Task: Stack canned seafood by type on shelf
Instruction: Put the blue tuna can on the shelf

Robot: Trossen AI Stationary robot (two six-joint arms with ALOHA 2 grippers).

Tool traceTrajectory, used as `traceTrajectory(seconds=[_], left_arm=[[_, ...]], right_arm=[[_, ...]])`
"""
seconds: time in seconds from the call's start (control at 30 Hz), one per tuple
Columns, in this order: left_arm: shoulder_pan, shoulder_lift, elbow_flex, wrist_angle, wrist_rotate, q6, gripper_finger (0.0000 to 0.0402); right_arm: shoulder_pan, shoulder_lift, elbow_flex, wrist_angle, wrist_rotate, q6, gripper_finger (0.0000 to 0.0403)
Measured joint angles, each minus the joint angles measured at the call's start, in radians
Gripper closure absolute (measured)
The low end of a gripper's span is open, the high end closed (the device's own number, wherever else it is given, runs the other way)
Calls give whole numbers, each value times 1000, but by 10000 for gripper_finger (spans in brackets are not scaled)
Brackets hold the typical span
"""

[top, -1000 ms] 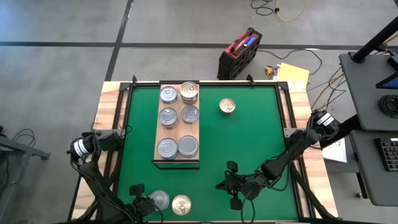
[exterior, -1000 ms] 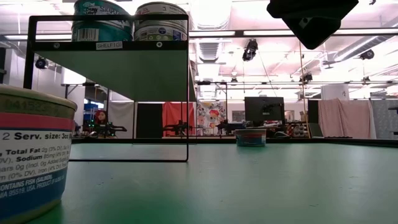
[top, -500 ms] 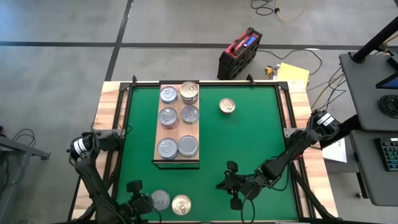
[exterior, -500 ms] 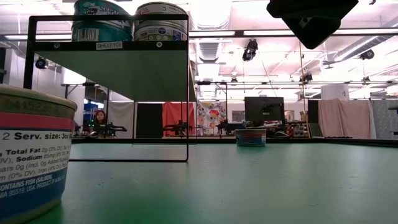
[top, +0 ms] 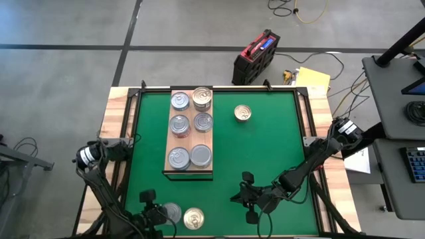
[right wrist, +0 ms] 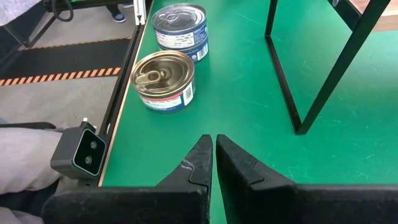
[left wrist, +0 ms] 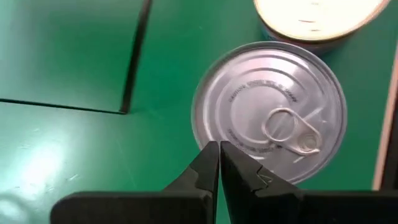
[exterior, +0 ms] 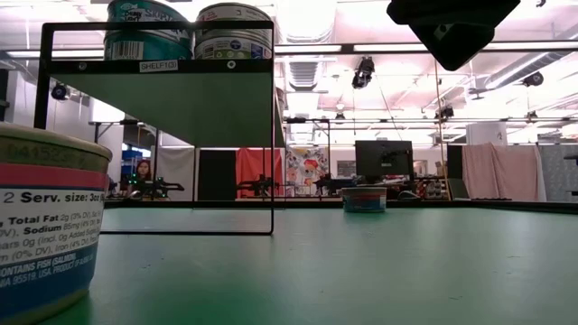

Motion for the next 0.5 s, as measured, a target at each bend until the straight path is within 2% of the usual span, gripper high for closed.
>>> traceTrajectory(seconds=[0.5], left_arm=[[-1, -1, -58, 45, 55, -17, 402]], right_arm=[[0, 0, 0, 0, 0, -1, 390]])
